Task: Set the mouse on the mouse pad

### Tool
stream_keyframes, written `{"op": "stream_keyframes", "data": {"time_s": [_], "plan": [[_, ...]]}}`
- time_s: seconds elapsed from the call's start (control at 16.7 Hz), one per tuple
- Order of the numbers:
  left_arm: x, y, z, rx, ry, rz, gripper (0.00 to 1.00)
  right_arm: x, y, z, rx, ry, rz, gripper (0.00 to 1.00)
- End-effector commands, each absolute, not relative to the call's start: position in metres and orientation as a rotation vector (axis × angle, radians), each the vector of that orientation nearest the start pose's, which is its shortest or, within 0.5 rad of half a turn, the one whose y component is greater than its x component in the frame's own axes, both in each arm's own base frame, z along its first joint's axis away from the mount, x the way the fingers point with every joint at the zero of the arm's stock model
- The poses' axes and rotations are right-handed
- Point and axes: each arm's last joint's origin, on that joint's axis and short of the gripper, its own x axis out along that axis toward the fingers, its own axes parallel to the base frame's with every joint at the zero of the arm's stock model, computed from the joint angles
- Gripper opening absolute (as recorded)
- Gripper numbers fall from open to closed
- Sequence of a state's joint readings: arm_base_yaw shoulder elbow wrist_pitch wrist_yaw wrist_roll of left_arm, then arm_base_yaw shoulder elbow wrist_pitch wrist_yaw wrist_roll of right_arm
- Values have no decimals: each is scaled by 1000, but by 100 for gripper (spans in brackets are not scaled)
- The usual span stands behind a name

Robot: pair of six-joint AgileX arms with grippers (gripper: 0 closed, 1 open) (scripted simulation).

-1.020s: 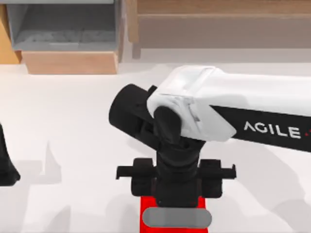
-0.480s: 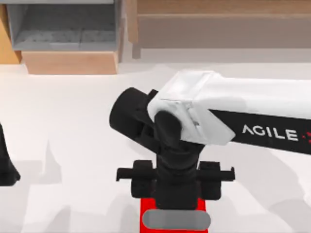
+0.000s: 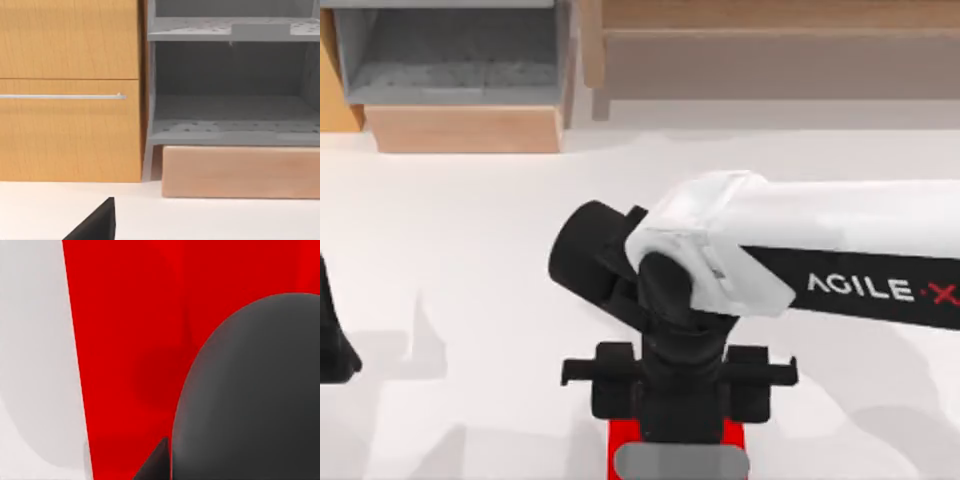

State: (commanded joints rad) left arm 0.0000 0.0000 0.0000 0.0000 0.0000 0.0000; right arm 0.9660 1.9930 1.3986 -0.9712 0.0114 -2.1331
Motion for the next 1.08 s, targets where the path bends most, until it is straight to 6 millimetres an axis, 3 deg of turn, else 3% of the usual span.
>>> {"op": "stream_keyframes", "data": {"time_s": [0.54,1.08], "plan": [[106,-1,160,0,0,0,100,208,306,140,-2219,39,2196,0],[106,-1,160,0,0,0,100,208,306,140,-2219,39,2196,68]]}}
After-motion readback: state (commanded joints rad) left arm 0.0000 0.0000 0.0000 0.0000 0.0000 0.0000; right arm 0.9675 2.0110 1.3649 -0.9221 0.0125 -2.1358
